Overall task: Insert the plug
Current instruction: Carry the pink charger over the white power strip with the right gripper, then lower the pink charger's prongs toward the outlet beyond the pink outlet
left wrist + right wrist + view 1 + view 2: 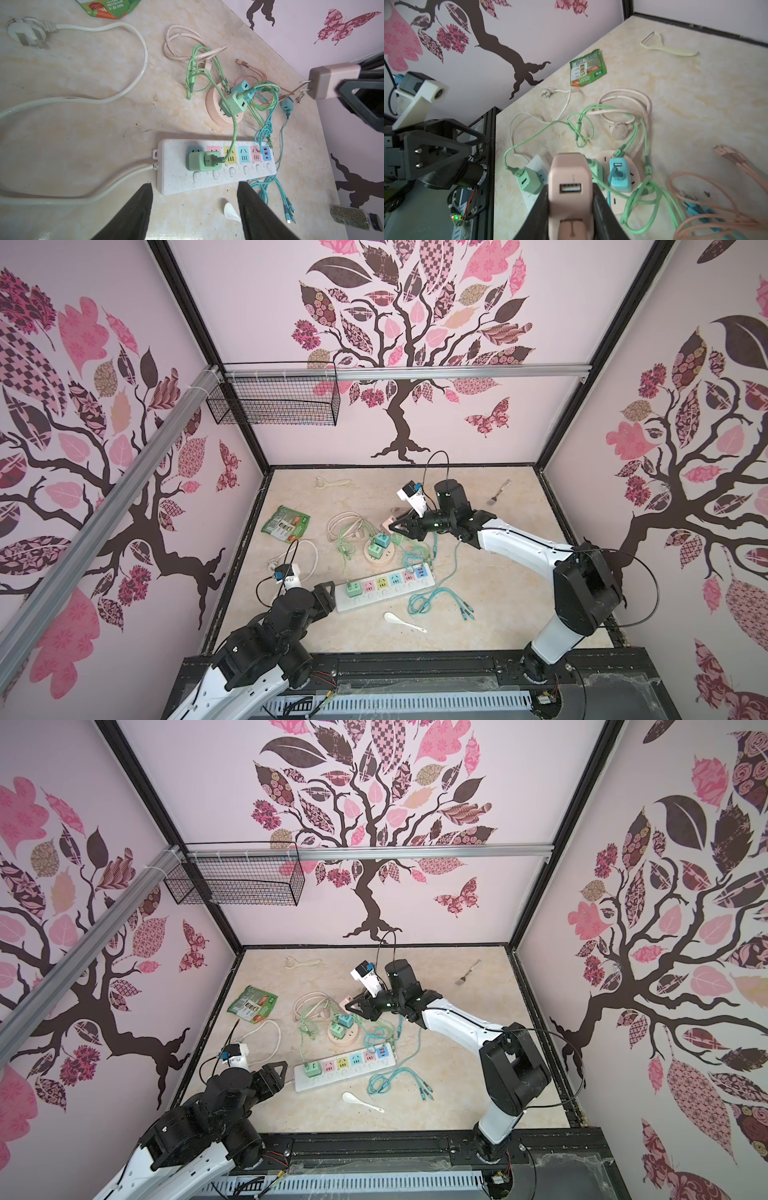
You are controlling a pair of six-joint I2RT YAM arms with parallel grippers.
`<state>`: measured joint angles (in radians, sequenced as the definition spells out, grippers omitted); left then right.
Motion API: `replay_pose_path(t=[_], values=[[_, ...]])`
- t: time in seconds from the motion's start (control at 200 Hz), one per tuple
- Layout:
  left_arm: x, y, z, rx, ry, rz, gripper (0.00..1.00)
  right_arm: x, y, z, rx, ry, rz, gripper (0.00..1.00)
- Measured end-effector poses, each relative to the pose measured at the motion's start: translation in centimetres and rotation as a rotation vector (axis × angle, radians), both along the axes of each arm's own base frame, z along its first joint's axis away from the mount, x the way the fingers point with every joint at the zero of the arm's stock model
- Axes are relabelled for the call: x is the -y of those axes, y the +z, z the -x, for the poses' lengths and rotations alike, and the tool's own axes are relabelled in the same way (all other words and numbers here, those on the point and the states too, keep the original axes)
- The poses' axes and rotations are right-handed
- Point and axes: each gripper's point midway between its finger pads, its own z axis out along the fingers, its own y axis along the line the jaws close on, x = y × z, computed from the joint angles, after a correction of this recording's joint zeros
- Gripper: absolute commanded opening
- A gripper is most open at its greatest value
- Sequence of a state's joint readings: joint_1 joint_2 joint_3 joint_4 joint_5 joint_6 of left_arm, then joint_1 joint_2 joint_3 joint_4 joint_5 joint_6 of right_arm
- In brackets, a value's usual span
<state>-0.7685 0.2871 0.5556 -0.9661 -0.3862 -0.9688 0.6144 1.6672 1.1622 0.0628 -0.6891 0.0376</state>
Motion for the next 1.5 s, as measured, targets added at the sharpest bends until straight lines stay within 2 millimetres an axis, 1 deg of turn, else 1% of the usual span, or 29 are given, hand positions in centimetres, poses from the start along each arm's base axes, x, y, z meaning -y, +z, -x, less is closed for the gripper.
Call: replay_pose_path(t=[0.06,0.145,0.22,0.295,0.445,0.59,0.655,0.725,0.83,0.935,1.025,1.18,1.286,1.401,1.501], values=[[0.3,-0.1,0.0,-0.009,-0.008,0.004,0.68,-0.1,-0.9,0.9,-0.023,0.021,0.007,0.19],[0.6,-0.2,0.0,-0.020,-0.015,0.015,0.66,-0.1,-1.4,1.9,-0.039,0.043,0.003,0.19],[0.8,-0.5,0.0,-0.029,-0.014,0.028,0.65,0.0,-1.3,2.9,-0.045,0.067,-0.008,0.19],[1.0,-1.0,0.1,-0.043,-0.015,0.036,0.63,-0.2,-0.8,3.6,-0.037,0.095,-0.020,0.19],[1.3,-2.6,0.3,-0.088,-0.009,0.050,0.60,-0.9,-0.3,5.1,0.002,0.153,-0.024,0.20],[1.6,-4.0,0.6,-0.128,-0.011,0.060,0.55,-1.8,-0.9,7.0,0.027,0.216,0.014,0.20],[1.7,-4.6,0.6,-0.146,-0.009,0.062,0.51,-2.3,-1.2,7.7,0.046,0.242,0.045,0.20],[1.8,-5.1,0.7,-0.163,-0.007,0.061,0.46,-2.7,-1.2,8.1,0.069,0.260,0.071,0.20],[1.9,-5.5,0.7,-0.176,-0.005,0.060,0.43,-3.3,-1.5,8.4,0.106,0.281,0.106,0.20],[2.0,-6.0,0.7,-0.183,-0.004,0.061,0.42,-3.4,-2.7,8.3,0.136,0.289,0.169,0.20],[2.1,-6.8,0.6,-0.199,-0.002,0.061,0.40,-3.4,-4.4,8.2,0.158,0.294,0.250,0.20],[2.0,-8.5,0.8,-0.245,0.006,0.046,0.37,-3.7,-6.8,9.3,0.186,0.341,0.355,0.20],[1.9,-8.6,0.8,-0.250,0.015,0.048,0.35,-3.6,-7.9,10.0,0.195,0.366,0.397,0.20],[1.9,-8.6,0.5,-0.243,0.024,0.060,0.33,-3.4,-8.8,10.0,0.215,0.372,0.441,0.20],[1.9,-9.3,0.5,-0.253,0.027,0.062,0.32,-3.1,-9.8,9.9,0.224,0.381,0.490,0.20]])
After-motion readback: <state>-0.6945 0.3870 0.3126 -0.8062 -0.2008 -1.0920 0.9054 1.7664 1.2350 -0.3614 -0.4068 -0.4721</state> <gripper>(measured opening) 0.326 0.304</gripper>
